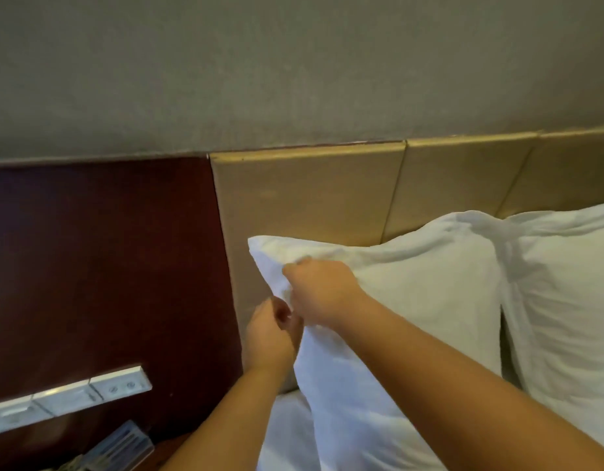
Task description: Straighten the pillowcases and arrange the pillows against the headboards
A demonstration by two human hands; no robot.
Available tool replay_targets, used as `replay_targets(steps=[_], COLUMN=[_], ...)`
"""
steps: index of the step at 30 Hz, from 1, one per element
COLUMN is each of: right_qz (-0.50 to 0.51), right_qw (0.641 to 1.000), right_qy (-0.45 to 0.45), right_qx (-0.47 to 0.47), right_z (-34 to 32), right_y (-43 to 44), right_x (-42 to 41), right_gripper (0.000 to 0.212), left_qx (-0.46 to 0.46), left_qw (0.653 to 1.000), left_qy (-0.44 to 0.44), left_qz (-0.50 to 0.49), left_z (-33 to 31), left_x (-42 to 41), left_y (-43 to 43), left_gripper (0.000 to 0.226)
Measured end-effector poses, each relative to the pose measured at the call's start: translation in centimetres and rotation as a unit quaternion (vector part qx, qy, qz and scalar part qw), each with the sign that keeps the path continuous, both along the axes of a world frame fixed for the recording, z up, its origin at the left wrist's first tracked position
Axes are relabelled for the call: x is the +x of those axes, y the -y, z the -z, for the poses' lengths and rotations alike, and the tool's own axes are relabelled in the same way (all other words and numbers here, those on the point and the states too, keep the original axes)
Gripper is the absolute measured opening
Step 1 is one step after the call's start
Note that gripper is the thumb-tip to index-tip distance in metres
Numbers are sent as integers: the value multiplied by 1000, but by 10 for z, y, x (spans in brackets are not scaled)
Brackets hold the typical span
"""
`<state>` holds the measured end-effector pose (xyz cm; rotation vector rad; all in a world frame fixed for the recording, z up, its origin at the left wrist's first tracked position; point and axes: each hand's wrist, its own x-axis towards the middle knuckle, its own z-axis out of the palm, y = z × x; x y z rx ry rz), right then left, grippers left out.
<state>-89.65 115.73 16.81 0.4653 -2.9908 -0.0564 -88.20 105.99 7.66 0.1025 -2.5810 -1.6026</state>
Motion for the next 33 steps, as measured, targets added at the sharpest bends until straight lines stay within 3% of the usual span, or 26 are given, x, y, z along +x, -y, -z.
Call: replay_targets(steps=[4,6,9,12,15,20,25,27,30,33], right_qz=[89,137,172,194,220,208,199,186,186,220], right_qw=[994,989,985,981,972,969,973,981,974,951], right_qy=[-39,-23,-2,20,73,90,117,51,-86,-133], right_qx=[-40,-52,-31,0,-50,-98,4,-10,-91,-172], right_z=[-37,-40,-38,-30,-20,-10,-25,-28,-38,-59], right_y=[-63,-90,-121,-143,-158,-163,-163,-167,-172,-162], right_x=[-8,-12,-23,-41,-58,-68,-61,-56,-50,-49], right_gripper=[22,28,28,24,22,42,28,24,21,16], left_qx=[-60,-140,-304,-404,-471,-479,-521,-523,-476,-463], left_qw=[994,979,930,894,863,845,817,821,858,863], left_qy=[-81,-116,-153,-126,-81,14,21,-15,-87,-118], left_qz=[42,91,138,147,165,238,245,226,174,165], left_z=[-61,-83,-102,-116,-122,-110,-94,-102,-127,-147], left_x=[-10,-18,-36,-58,-78,-97,-90,-87,-90,-85], left_y=[-38,-63,-94,-109,-118,-136,-151,-149,-137,-121], left_gripper=[18,15,13,13,17,23,40,35,23,20])
